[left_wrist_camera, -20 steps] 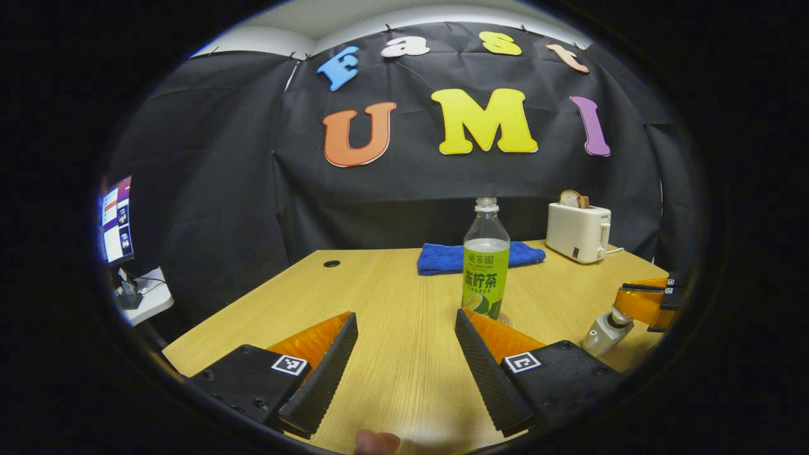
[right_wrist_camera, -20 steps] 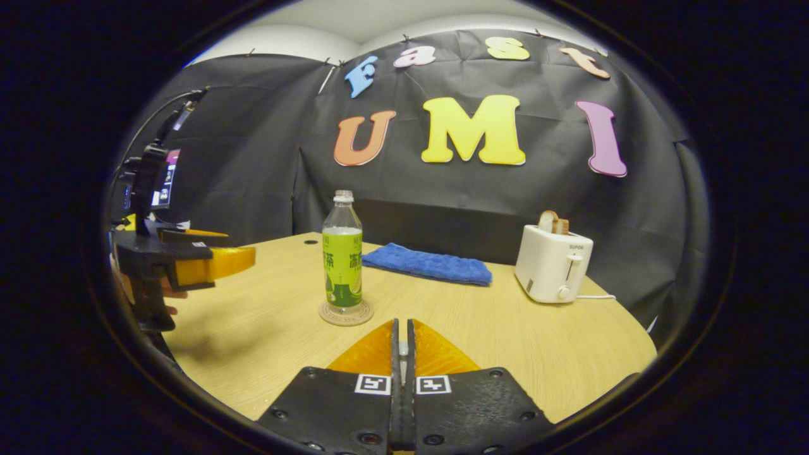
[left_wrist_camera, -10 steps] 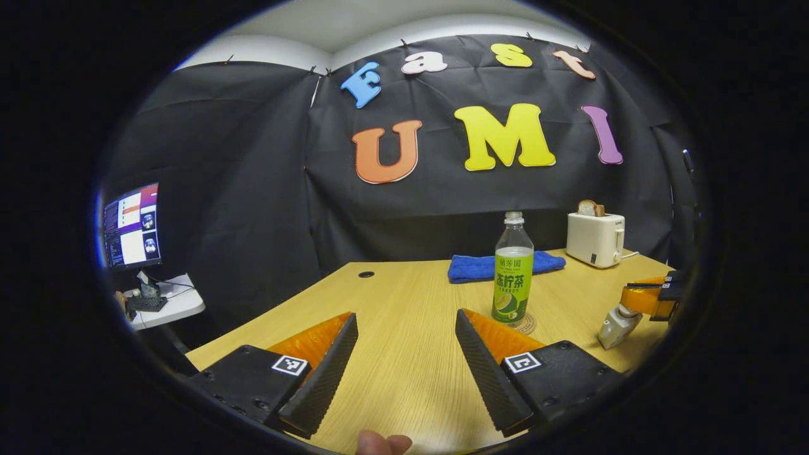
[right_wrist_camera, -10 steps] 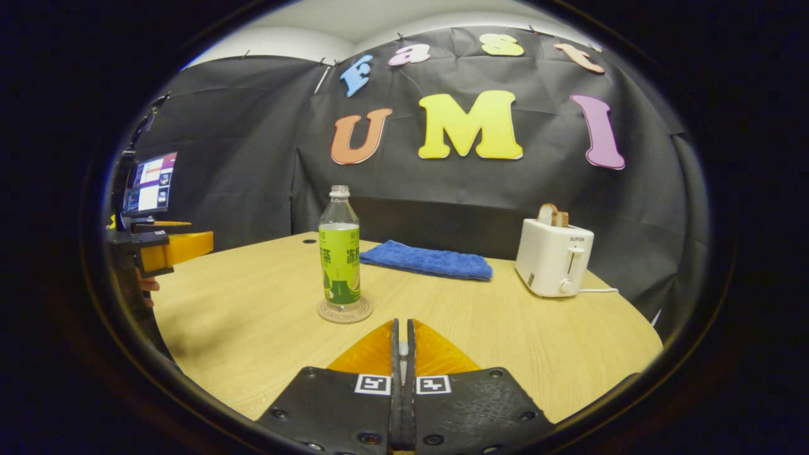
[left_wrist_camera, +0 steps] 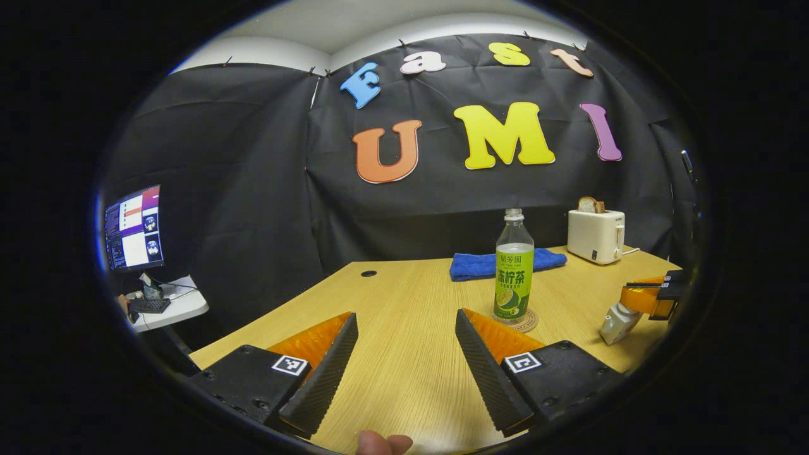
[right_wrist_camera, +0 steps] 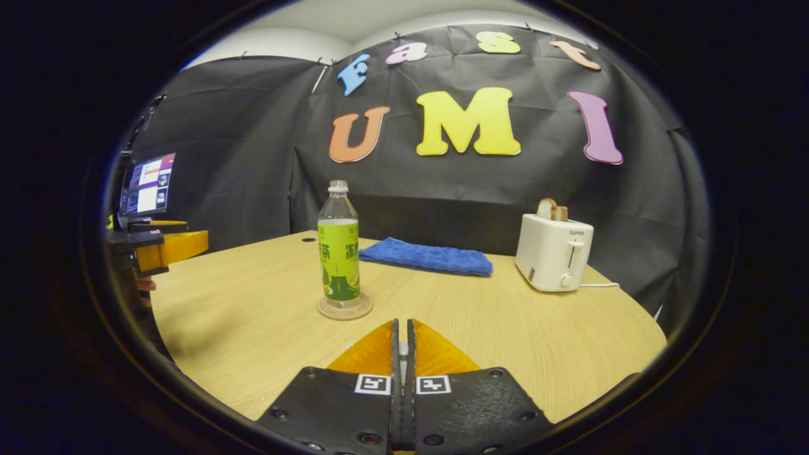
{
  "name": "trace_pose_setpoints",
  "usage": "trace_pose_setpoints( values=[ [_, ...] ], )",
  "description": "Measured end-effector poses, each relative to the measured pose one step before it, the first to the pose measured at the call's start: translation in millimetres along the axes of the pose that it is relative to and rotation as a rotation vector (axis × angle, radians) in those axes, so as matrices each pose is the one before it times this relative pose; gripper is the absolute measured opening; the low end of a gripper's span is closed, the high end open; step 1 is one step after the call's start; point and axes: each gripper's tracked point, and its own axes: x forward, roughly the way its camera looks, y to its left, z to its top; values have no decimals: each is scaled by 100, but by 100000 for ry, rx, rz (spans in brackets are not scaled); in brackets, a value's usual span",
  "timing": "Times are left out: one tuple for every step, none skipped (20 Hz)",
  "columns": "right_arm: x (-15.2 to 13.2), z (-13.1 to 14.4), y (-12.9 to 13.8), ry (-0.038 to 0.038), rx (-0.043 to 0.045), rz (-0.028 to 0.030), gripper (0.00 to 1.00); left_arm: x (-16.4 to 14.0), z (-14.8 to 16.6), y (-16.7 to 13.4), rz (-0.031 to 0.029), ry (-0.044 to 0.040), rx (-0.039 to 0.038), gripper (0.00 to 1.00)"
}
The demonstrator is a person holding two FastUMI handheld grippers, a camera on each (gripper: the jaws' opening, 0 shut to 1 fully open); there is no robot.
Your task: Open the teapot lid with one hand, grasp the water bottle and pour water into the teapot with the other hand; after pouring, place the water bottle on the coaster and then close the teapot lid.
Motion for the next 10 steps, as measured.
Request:
trace_pose_setpoints(
  values=[
    [-35,-22,19,-37,276,-89,0,-3,39,45,44,69,-72,97],
    [6,-64,-3,-149,214,-57,0,2,-13,13,-157,206,-137,97],
    [-16,13,-36,-130,147,-162,0,50,-30,-170,-343,116,-278,97],
    [-18,10,9,-121,96,-114,0,-107,-43,-136,-367,216,-201,96],
    [98,39,-12,-90,-68,-127,0,11,-47,-127,-302,-54,-72,97],
    [-72,-91,78,-192,48,-203,0,-147,96,-66,-124,-180,54,96],
    [33,4,-86,-262,125,-262,0,-6,83,42,-20,-300,134,97],
    [-19,-34,-47,-154,114,-338,0,21,144,-131,-108,-150,229,96],
    [0,1,-43,-293,-54,-231,0,13,25,22,-32,-10,159,97],
    [16,-31,45,-143,69,-261,0,1,61,-60,-77,-253,81,96]
  ],
)
